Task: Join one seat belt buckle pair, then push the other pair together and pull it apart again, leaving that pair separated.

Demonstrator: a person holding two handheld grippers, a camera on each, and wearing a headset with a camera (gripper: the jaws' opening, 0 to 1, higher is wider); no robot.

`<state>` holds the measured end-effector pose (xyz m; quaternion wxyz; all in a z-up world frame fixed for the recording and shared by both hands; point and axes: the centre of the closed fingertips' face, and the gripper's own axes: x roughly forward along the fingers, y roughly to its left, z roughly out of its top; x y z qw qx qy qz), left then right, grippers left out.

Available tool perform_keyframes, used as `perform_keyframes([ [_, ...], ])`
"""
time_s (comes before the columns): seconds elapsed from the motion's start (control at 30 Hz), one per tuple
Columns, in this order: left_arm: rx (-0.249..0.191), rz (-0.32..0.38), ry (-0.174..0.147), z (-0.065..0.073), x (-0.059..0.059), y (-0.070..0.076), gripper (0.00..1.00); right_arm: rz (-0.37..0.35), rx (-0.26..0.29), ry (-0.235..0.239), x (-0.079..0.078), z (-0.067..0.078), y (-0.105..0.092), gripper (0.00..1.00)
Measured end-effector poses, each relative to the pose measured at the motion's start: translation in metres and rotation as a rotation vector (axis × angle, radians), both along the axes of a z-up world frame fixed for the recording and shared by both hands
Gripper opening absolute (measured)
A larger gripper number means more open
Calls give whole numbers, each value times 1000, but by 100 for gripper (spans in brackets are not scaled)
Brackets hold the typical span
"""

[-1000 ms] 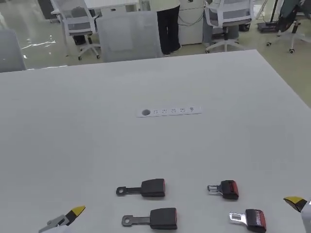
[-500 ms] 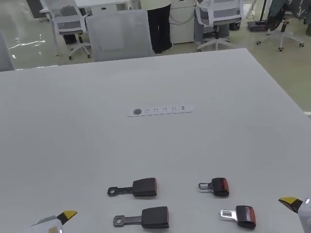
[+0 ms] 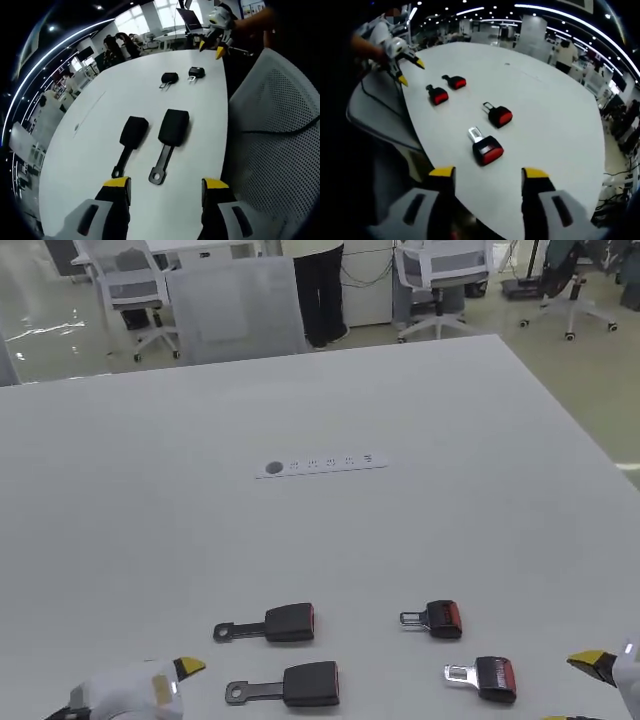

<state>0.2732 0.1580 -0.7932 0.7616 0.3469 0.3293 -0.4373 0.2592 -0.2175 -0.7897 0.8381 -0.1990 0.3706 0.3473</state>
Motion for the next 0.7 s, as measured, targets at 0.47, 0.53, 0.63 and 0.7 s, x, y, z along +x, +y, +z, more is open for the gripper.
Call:
perform_keyframes([
  [0.47,46,-176,36,-9,20,-65,51,206,-53,37,7,-14,10,43],
  [0.53,52,-200,43,-12,21,-73,51,240,-75,30,11,-16,10,42],
  [0.63,69,-240,52,-18,24,-84,51,263,-77,46,16,-21,13,42],
  [0.7,86,-253,56,-22,26,-86,51,297,-83,55,19,-22,17,42],
])
